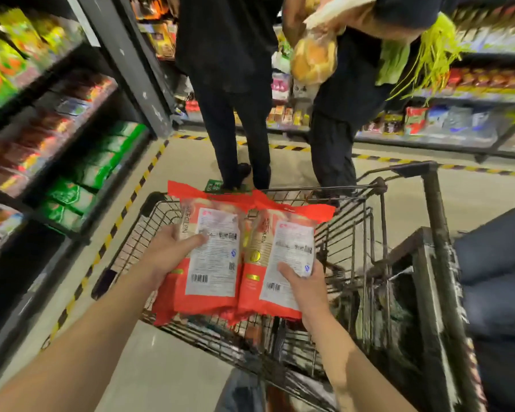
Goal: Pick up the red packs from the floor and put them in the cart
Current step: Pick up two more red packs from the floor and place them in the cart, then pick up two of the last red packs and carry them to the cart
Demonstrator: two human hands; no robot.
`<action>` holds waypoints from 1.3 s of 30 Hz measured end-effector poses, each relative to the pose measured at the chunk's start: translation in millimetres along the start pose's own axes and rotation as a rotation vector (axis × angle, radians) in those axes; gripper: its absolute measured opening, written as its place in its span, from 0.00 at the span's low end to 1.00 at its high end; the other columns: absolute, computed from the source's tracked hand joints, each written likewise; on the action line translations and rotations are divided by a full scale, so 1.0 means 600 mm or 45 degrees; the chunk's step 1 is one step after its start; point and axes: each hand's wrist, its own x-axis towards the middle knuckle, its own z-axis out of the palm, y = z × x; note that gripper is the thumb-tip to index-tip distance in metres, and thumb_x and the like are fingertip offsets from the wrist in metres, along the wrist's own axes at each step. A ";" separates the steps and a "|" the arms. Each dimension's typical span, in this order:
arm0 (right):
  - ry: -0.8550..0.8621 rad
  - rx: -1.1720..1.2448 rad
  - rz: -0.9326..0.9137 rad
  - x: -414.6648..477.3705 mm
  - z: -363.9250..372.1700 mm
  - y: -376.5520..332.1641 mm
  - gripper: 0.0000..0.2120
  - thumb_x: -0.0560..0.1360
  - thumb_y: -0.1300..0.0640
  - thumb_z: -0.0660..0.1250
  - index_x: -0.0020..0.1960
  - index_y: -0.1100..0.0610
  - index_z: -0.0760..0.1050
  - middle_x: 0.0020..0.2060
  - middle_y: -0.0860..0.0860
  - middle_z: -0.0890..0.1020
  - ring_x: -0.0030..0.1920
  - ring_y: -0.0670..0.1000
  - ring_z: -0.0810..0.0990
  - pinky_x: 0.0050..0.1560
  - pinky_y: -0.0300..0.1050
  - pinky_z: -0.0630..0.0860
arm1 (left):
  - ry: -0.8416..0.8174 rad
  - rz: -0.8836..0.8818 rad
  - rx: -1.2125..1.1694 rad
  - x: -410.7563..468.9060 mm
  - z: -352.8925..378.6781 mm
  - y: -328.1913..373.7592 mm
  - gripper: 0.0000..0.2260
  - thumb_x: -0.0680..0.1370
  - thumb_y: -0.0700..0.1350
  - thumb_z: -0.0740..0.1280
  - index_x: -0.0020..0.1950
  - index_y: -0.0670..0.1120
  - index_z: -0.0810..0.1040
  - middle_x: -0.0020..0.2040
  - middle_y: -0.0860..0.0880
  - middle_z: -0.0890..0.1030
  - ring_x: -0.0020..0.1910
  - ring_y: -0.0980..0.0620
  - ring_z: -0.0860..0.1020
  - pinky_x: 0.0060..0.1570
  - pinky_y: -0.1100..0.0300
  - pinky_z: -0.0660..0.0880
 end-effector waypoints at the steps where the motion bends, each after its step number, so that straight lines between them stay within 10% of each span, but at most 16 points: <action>1: 0.021 -0.003 0.002 0.021 0.005 0.007 0.32 0.71 0.56 0.85 0.70 0.49 0.73 0.56 0.47 0.87 0.48 0.43 0.90 0.43 0.42 0.87 | -0.019 -0.023 0.039 0.030 0.008 -0.003 0.24 0.67 0.57 0.83 0.60 0.50 0.84 0.46 0.50 0.92 0.43 0.48 0.91 0.52 0.46 0.86; 13: 0.162 -0.026 0.272 0.180 -0.004 0.108 0.28 0.74 0.57 0.83 0.71 0.54 0.78 0.60 0.54 0.89 0.57 0.57 0.89 0.62 0.64 0.84 | -0.281 -0.239 0.266 0.259 0.122 -0.082 0.17 0.76 0.51 0.81 0.60 0.49 0.81 0.47 0.46 0.92 0.44 0.43 0.91 0.53 0.39 0.87; 19: 0.173 -0.213 0.256 0.190 -0.004 0.098 0.33 0.74 0.50 0.83 0.74 0.51 0.73 0.60 0.50 0.88 0.54 0.51 0.90 0.55 0.53 0.87 | -0.232 -0.143 0.469 0.283 0.148 -0.077 0.15 0.75 0.54 0.82 0.56 0.51 0.84 0.58 0.41 0.90 0.54 0.44 0.89 0.61 0.41 0.85; 24: 0.174 -0.587 0.267 0.159 0.005 0.066 0.41 0.77 0.44 0.78 0.80 0.57 0.61 0.64 0.51 0.81 0.52 0.45 0.84 0.45 0.32 0.79 | -0.154 -0.107 0.657 0.258 0.141 -0.058 0.40 0.76 0.62 0.78 0.80 0.41 0.72 0.71 0.36 0.80 0.69 0.32 0.80 0.68 0.36 0.79; 28: 0.170 -1.131 0.062 0.110 0.017 0.027 0.41 0.81 0.39 0.70 0.83 0.59 0.59 0.73 0.61 0.72 0.73 0.63 0.72 0.71 0.56 0.71 | -0.097 -0.004 0.782 0.197 0.114 -0.040 0.38 0.83 0.61 0.70 0.84 0.39 0.67 0.76 0.33 0.76 0.72 0.32 0.78 0.69 0.37 0.79; 39: -0.159 -2.085 -0.614 -0.081 0.095 -0.169 0.35 0.84 0.33 0.58 0.78 0.59 0.70 0.74 0.59 0.77 0.75 0.62 0.74 0.72 0.58 0.73 | 0.205 0.156 1.142 -0.113 -0.057 0.024 0.39 0.84 0.69 0.60 0.88 0.45 0.62 0.87 0.41 0.65 0.84 0.39 0.65 0.80 0.44 0.65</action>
